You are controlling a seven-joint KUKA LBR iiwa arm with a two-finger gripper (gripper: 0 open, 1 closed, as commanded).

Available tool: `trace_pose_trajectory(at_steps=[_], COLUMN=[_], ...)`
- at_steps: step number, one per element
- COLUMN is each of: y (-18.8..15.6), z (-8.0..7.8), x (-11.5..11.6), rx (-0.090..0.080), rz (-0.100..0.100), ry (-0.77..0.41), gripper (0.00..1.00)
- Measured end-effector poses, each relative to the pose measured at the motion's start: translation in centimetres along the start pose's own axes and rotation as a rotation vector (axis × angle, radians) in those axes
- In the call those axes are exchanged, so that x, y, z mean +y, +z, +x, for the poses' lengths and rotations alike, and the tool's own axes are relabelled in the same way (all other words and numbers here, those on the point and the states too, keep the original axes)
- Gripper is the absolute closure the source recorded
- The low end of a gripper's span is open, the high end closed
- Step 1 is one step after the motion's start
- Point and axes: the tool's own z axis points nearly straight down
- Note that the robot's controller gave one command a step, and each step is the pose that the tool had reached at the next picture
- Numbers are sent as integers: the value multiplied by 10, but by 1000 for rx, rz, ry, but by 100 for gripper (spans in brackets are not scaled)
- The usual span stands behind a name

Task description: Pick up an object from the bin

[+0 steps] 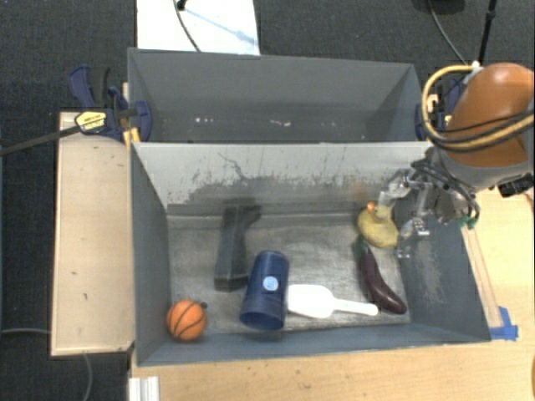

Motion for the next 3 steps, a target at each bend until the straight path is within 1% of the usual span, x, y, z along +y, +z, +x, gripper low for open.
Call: trace_pose_trajectory(at_steps=[1,2,3], y=[57,77,61], z=[46,70,86], x=[62,56,109], rx=[-2,3,5], rz=[0,-3,0], ry=[-80,-20,10], gripper=[0,0,0])
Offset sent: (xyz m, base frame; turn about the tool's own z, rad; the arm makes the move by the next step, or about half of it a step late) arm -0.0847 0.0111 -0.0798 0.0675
